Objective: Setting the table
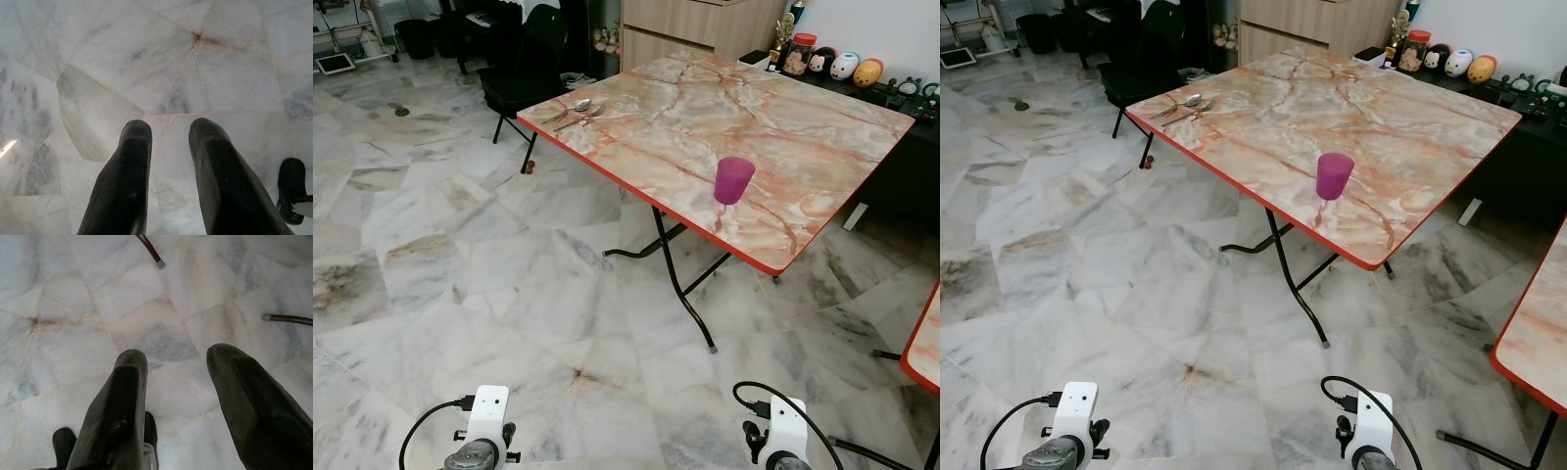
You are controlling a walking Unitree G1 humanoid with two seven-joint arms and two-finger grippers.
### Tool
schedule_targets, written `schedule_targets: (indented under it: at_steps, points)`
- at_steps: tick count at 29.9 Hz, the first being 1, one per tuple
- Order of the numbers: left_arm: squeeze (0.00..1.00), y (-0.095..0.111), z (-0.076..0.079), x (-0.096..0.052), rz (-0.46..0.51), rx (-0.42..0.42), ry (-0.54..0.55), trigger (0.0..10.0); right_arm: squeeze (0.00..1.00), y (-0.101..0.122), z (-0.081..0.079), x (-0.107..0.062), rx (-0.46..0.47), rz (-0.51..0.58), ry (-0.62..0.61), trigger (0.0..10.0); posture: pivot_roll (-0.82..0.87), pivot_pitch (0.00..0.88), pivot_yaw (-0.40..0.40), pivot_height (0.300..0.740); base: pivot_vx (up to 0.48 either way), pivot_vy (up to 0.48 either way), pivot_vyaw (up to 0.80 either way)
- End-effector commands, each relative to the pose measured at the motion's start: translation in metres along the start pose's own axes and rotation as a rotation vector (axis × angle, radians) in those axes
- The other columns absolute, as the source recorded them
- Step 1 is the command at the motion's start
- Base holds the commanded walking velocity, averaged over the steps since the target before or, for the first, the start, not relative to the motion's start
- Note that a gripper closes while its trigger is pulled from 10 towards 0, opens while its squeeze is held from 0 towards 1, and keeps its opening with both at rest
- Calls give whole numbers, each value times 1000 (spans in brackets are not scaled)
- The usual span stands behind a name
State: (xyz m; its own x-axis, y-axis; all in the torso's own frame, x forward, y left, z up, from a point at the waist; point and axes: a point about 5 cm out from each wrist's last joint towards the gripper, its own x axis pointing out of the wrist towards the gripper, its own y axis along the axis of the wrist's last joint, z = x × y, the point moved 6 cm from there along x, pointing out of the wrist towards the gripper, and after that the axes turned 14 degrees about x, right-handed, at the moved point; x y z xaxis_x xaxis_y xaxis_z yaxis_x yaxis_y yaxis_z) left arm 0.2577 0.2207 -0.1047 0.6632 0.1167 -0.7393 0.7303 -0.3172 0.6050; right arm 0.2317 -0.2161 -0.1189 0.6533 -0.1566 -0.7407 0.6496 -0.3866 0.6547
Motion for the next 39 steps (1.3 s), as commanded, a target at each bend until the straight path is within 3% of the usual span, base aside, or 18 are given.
schedule_targets:
  at_steps: [1,39]
  points:
    - [0,-31,10,-6,-70,42,-76,10000,0,-43,-31,-9,-13,-131,165,10000,12,0,4,740,0,0,0]
    - [0,-32,11,-6,-76,29,-63,10000,0,-44,-26,-9,-4,-134,145,10000,13,0,-1,740,0,0,0]
